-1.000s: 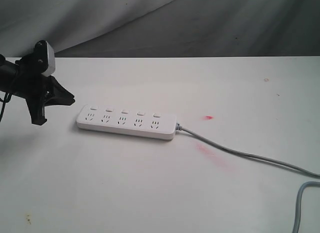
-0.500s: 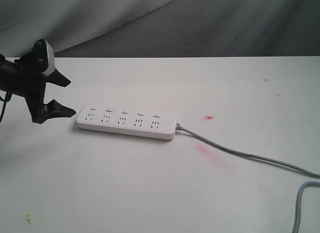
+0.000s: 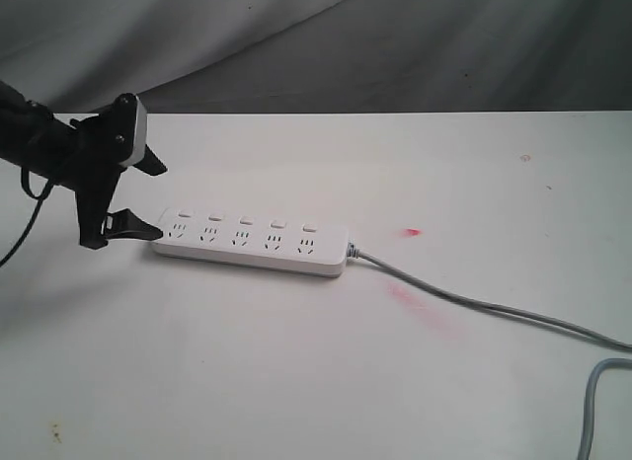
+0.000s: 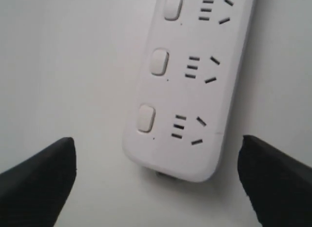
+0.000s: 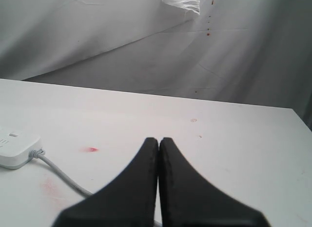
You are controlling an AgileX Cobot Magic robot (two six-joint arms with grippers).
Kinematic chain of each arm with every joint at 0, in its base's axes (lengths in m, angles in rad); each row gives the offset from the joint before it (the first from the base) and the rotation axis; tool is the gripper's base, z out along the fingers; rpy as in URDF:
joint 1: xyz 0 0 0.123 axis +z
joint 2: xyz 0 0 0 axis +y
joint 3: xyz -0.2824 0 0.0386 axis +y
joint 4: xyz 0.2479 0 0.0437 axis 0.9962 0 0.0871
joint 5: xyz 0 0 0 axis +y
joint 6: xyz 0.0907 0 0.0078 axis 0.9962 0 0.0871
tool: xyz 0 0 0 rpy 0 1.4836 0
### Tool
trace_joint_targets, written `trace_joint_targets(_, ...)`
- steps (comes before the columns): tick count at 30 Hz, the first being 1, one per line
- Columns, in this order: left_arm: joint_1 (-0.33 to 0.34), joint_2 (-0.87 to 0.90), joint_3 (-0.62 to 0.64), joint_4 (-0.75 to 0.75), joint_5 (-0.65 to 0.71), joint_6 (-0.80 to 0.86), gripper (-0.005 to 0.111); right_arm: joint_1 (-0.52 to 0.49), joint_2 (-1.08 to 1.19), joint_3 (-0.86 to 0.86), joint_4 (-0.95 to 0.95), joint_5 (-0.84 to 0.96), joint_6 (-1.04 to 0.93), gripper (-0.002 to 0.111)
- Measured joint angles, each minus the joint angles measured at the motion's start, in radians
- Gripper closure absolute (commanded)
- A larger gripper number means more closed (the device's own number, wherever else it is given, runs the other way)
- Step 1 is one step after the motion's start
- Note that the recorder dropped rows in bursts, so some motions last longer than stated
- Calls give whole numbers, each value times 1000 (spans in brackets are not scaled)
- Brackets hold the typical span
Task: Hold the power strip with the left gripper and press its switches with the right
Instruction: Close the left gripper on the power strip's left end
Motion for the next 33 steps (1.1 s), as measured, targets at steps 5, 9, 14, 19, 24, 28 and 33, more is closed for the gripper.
trace_joint_targets(5,-13,58,-38,4,35,-2,22,0,0,0,0,0,0,108)
trace_joint_targets(9,-13,94,-71,10,45,-9,22,0,0,0,0,0,0,108)
trace_joint_targets(14,-13,120,-89,10,45,-28,22,0,0,0,0,0,0,108)
trace_joint_targets(19,-13,148,-89,10,50,-52,22,0,0,0,0,0,0,108)
trace_joint_targets(24,-11,162,-89,13,64,-58,22,0,0,0,0,0,0,108)
trace_joint_targets(28,-11,162,-89,17,52,-59,22,0,0,0,0,0,0,108)
trace_joint_targets(33,-11,178,-95,17,35,-65,22,0,0,0,0,0,0,108)
